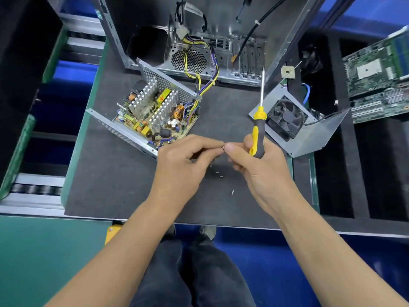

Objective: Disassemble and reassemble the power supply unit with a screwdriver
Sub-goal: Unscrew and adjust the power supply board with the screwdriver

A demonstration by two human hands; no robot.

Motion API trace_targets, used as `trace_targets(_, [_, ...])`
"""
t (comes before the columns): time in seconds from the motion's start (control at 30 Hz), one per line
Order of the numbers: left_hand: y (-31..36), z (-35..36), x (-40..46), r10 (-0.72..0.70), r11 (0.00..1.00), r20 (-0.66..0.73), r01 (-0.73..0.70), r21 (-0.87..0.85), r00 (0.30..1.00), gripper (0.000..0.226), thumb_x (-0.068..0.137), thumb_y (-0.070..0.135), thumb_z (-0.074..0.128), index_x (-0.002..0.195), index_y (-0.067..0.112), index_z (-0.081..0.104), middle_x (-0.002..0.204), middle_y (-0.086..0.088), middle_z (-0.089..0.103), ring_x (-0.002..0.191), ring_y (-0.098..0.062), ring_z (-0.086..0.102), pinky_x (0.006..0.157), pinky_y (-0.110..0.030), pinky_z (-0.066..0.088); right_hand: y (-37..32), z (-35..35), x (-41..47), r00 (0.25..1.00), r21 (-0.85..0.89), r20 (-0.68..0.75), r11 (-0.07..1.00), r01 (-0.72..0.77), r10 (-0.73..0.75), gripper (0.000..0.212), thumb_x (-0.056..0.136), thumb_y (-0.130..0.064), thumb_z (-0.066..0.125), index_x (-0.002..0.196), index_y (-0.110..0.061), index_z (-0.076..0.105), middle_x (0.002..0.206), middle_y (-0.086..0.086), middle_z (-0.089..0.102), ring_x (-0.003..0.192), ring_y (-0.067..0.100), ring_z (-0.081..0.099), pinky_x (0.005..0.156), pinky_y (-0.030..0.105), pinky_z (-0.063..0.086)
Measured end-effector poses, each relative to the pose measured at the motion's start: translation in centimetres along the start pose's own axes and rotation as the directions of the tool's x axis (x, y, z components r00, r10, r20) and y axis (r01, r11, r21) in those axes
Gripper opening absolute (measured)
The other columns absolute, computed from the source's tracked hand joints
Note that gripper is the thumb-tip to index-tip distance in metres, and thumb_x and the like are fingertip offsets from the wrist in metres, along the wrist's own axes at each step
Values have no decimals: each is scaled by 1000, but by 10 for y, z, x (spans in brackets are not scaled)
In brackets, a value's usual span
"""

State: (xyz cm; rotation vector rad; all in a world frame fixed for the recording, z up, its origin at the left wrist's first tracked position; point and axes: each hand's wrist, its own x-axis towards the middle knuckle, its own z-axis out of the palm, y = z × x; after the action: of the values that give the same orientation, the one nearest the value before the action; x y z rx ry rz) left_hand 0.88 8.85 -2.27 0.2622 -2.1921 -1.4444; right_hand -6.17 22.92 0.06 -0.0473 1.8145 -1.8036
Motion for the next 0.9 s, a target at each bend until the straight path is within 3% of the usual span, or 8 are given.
trace_targets(0.1, [0,2,0,-233,942,14,229,-245,972,14,86,3,73,91,16,76,79,1,74,74,-16,71,72,-30,57,-6,2,-5,998,6,42,999,41,-41,25,81,-25,72,62,-37,61,94,13,74,77,19,61,74,35,45])
trace_targets(0.23, [0,3,1,-257,897,51,258,-359,965,14,88,2,70,95,14,74,85,-4,75,76,-16,71,74,-23,55,-14,4,-9,998,11,39,999,52,-52,27,83,-22,70,62,-39,65,94,22,72,79,21,61,78,38,47])
trace_targets(0.37, [0,4,2,-319,820,100,327,-469,943,11,88,6,67,94,12,75,85,-3,75,78,-17,72,75,-25,56,-16,3,-8,998,48,49,998,43,-45,29,84,-21,69,61,-38,63,93,14,75,79,18,64,75,32,49])
trace_targets(0.5, [3,6,3,-490,525,233,497,-691,840,19,86,11,63,81,21,78,80,-6,74,71,-16,71,67,-24,56,-15,2,-6,996,102,70,994,45,-52,26,87,-19,68,72,-29,50,98,11,76,77,16,65,71,26,50])
trace_targets(0.63, [6,10,5,-543,265,351,552,-790,763,19,85,13,61,74,19,76,84,-5,74,64,-13,67,60,-22,54,-14,3,-4,996,112,75,993,42,-51,28,88,-18,67,77,-22,41,98,11,76,77,16,64,71,25,51])
trace_targets(0.73, [7,15,6,-557,133,398,551,-824,729,17,84,15,61,73,16,73,85,-5,73,64,-14,65,62,-23,54,-14,3,-3,995,130,85,991,38,-49,28,88,-18,66,79,-20,40,98,11,76,76,15,64,70,23,51])
trace_targets(0.9, [6,23,7,-615,-5,442,557,-830,653,9,79,16,67,72,13,72,80,-6,69,68,-16,61,63,-23,53,-14,5,0,997,143,64,989,42,-51,25,86,-16,68,75,-23,47,98,12,75,76,14,67,70,23,52])
